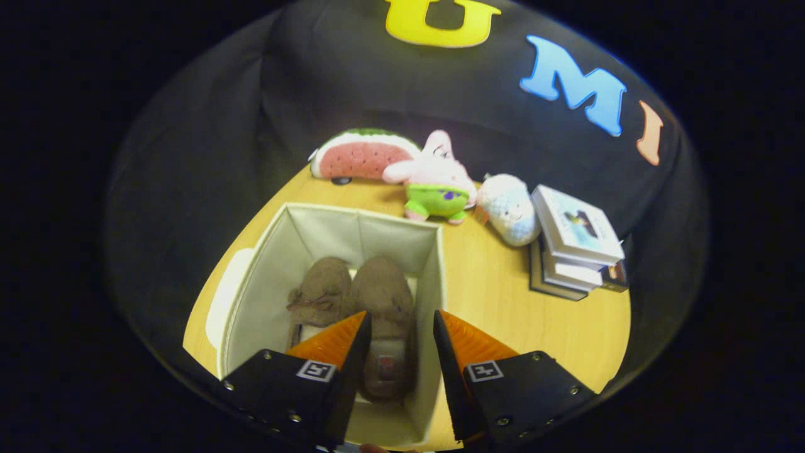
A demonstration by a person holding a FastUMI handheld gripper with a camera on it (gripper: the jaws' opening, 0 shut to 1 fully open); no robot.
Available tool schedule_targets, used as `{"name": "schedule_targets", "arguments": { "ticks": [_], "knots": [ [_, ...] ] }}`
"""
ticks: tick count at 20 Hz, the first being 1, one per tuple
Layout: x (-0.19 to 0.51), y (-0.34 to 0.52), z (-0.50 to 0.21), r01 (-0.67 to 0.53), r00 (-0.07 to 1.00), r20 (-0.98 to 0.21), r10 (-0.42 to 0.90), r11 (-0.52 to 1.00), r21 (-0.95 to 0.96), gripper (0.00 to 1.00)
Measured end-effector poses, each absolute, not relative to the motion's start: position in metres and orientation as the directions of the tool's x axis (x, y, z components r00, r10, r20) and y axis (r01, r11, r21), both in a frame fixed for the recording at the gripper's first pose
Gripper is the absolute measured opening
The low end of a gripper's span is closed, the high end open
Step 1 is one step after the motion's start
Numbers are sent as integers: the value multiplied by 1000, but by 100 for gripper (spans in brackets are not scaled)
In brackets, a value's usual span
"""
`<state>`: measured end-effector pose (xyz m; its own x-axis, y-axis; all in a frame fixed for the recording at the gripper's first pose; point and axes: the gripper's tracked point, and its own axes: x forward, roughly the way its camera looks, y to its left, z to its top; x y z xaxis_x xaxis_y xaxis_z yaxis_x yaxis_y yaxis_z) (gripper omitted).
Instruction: Open the storage box then place both shoes into the box .Put the left shoe in first, then the right shoe, with the right side of both shoes facing outward in a uniform manner.
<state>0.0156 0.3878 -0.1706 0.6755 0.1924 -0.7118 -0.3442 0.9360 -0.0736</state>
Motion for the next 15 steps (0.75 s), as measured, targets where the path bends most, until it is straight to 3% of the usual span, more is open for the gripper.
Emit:
{"name": "schedule_targets", "arguments": {
  "ticks": [1,5,8,15],
  "knots": [
    [23,376,-148,-326,728,-654,205,943,-67,63],
    [43,296,-52,-208,903,-397,165,976,-66,63],
    [45,245,2,-134,965,-232,121,990,-45,62],
    [39,208,46,-95,990,-108,94,995,2,62]
  ]
}}
